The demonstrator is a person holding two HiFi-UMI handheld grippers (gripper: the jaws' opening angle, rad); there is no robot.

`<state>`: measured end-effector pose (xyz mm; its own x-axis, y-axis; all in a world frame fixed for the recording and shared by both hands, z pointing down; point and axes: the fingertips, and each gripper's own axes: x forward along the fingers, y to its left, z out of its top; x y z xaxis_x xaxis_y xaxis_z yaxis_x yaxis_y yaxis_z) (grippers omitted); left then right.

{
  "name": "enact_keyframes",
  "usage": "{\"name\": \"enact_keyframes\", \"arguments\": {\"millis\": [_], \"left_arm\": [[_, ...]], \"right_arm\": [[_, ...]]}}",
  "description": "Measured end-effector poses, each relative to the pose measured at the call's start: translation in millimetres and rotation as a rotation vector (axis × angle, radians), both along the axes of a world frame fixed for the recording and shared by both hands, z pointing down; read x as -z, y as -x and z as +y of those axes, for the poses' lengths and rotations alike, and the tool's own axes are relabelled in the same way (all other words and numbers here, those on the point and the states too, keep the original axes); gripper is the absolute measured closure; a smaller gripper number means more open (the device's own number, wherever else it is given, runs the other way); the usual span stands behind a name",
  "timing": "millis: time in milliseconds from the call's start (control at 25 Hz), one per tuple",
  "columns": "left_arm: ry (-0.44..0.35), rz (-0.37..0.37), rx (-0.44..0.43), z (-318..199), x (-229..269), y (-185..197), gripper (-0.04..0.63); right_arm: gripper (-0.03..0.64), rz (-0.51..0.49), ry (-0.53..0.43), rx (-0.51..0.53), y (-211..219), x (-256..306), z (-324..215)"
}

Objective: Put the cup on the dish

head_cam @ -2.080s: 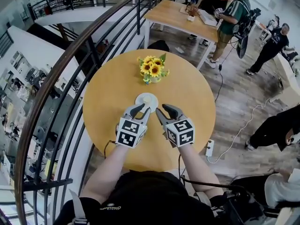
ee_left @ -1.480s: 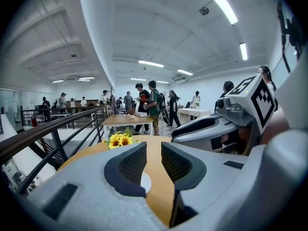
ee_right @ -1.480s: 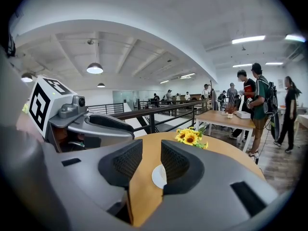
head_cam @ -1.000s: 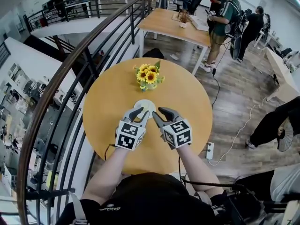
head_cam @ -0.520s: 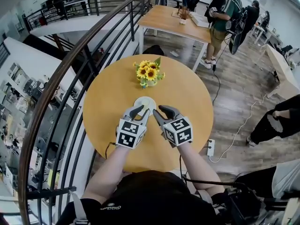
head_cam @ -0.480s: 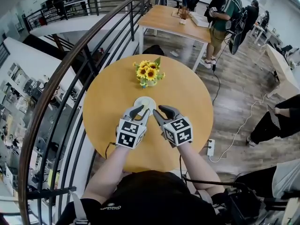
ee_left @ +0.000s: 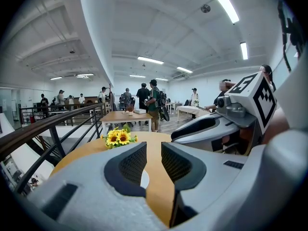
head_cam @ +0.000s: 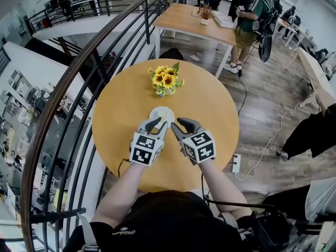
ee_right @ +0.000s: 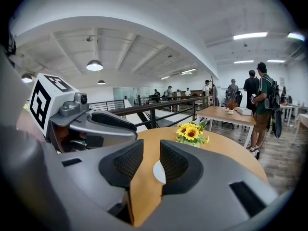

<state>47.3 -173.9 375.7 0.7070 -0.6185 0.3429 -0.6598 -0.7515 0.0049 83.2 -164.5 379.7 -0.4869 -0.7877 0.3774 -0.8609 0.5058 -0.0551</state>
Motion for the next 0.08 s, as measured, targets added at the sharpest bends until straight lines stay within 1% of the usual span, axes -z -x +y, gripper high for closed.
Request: {"name": "enact_keyframes", "arguments": {"millis": [80], "left_arm": [[0.002, -0.002, -0.001, -1.6, -0.2, -0.5, 0.503]], "right_arm": [[0.509, 0.003, 0.002, 0.002, 0.0, 0.8, -1.3]]}}
